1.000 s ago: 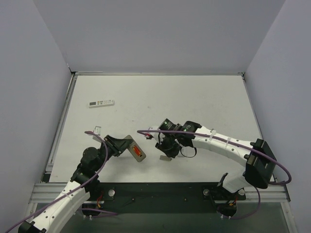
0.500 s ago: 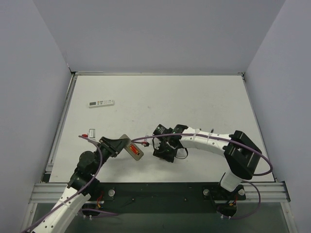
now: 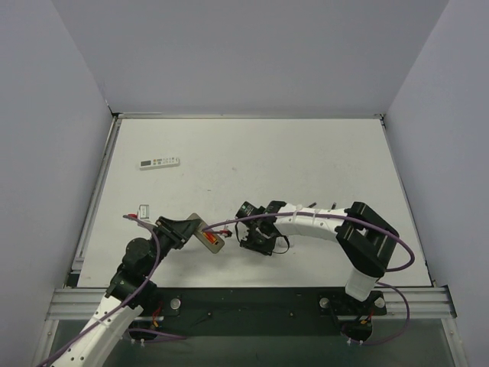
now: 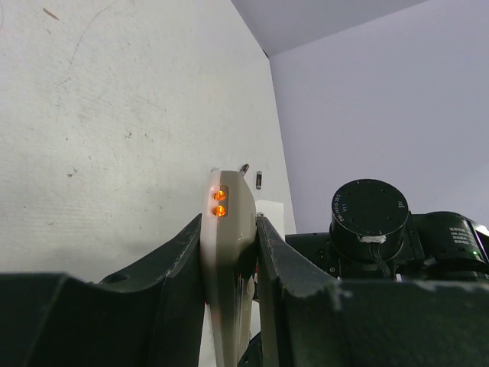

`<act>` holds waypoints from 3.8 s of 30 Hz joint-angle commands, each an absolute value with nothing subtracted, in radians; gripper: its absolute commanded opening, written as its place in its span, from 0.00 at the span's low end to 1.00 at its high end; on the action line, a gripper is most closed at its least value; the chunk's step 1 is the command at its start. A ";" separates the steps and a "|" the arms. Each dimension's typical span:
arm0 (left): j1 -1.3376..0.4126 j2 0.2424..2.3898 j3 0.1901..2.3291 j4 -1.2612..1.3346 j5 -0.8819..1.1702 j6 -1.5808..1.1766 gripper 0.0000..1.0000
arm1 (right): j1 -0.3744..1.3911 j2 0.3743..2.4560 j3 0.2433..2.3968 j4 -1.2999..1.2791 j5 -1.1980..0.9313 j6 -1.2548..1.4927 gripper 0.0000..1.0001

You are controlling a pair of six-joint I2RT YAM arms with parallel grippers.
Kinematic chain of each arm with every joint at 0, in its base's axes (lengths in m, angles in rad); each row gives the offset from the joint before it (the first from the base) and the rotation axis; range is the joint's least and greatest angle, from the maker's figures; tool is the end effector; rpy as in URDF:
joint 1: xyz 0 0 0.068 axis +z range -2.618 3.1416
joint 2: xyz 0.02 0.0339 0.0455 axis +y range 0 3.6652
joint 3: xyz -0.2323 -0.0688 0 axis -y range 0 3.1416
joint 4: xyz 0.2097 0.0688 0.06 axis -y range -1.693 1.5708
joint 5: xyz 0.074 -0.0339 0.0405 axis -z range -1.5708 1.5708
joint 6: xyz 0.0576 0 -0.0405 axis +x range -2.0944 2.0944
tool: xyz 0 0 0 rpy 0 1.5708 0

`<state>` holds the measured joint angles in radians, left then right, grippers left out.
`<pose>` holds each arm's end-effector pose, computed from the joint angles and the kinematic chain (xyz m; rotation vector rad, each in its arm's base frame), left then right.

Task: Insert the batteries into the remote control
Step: Pick up the battery cover at the center of the board, then load the battery cover into the remote control.

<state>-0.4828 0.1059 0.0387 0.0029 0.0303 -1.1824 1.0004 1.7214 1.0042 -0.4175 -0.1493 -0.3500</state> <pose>0.1175 -0.0636 0.1754 -0.5934 1.7014 -1.2681 0.1589 0.2636 0.1319 -1.7541 2.1177 0.3895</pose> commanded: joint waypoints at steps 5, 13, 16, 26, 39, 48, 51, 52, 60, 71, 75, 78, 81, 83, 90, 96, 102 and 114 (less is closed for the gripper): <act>-0.483 0.172 -0.046 0.149 0.058 -1.198 0.00 | 1.014 1.692 0.980 -0.434 -0.106 -0.338 0.04; -0.483 0.248 -0.092 0.319 0.080 -1.227 0.00 | 1.014 1.500 1.164 -0.642 -0.215 -0.214 0.00; -0.485 0.285 -0.092 0.370 0.089 -1.227 0.00 | 1.032 1.485 1.285 -0.730 -0.255 -0.160 0.00; -0.505 0.367 -0.089 0.483 0.078 -1.238 0.00 | 1.101 1.653 1.679 -1.017 -0.207 0.027 0.00; -0.627 0.468 -0.061 0.586 -0.057 -1.226 0.00 | 1.108 1.825 1.951 -1.186 -0.146 0.077 0.00; -0.719 0.561 -0.049 0.667 -0.176 -1.243 0.00 | 1.108 1.879 1.985 -1.212 -0.144 0.080 0.00; -0.735 0.589 -0.037 0.684 -0.184 -1.238 0.00 | 1.108 1.896 1.990 -1.210 -0.152 0.080 0.00; -0.739 0.595 -0.035 0.696 -0.189 -1.235 0.00 | 1.106 1.902 1.993 -1.212 -0.153 0.081 0.00; -0.775 0.632 -0.023 0.724 -0.222 -1.238 0.00 | 1.098 1.944 2.013 -1.212 -0.153 0.080 0.00; -0.808 0.647 -0.020 0.742 -0.255 -1.241 0.00 | 1.086 1.968 2.017 -1.201 -0.143 0.089 0.00; -0.815 0.657 -0.023 0.752 -0.259 -1.244 0.00 | 1.085 1.968 2.013 -1.198 -0.140 0.092 0.00; -0.819 0.658 -0.018 0.756 -0.262 -1.243 0.00 | 1.083 1.976 2.006 -1.197 -0.138 0.097 0.00; -0.827 0.657 -0.020 0.758 -0.270 -1.244 0.00 | 1.086 1.982 2.002 -1.195 -0.138 0.098 0.00; -0.828 0.653 -0.020 0.758 -0.275 -1.246 0.00 | 1.086 1.983 2.000 -1.193 -0.137 0.101 0.00; -0.842 0.664 -0.012 0.750 -0.284 -1.224 0.00 | 1.089 1.987 2.006 -1.177 -0.137 0.103 0.00; -0.861 0.698 -0.006 0.752 -0.293 -1.206 0.00 | 1.098 1.980 2.010 -1.161 -0.127 0.084 0.00; -0.874 0.712 0.015 0.764 -0.304 -1.204 0.00 | 1.103 1.982 1.985 -1.158 -0.130 0.084 0.00; -0.891 0.704 0.034 0.742 -0.328 -1.174 0.00 | 1.112 1.985 1.967 -1.137 -0.140 0.092 0.00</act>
